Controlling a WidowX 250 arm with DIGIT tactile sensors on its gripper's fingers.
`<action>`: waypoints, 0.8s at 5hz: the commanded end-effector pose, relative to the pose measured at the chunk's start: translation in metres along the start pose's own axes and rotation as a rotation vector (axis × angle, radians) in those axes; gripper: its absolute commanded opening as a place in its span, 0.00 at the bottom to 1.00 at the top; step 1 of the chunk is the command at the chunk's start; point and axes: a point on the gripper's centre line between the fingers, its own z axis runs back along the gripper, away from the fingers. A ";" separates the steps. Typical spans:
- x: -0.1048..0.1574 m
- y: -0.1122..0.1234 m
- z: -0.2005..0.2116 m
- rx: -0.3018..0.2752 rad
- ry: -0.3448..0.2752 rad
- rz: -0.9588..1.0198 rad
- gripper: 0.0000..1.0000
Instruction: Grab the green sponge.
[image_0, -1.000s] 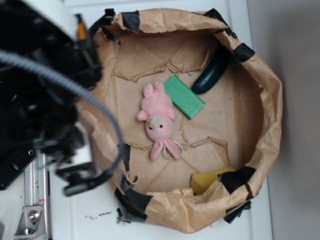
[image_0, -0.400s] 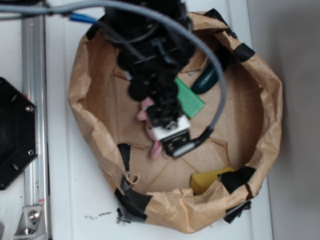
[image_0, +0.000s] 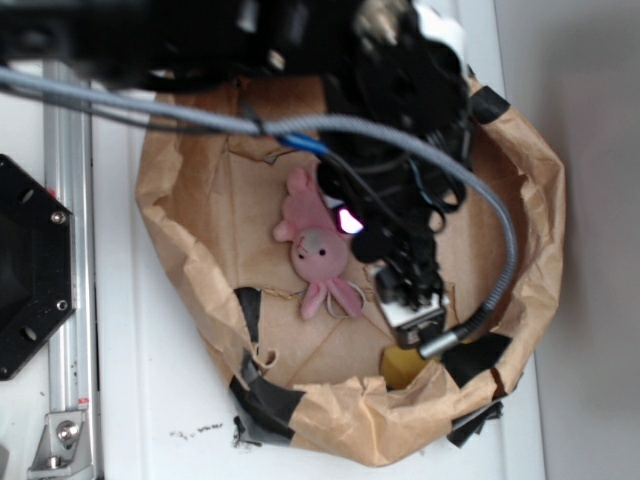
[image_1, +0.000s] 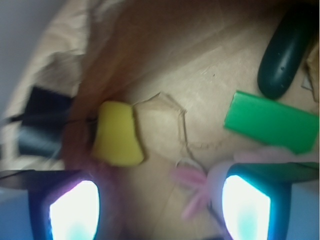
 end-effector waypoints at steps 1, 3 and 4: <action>0.002 -0.033 -0.028 0.030 -0.006 -0.115 1.00; 0.011 -0.040 -0.028 -0.018 -0.020 -0.118 1.00; 0.011 -0.043 -0.027 -0.031 -0.013 -0.113 1.00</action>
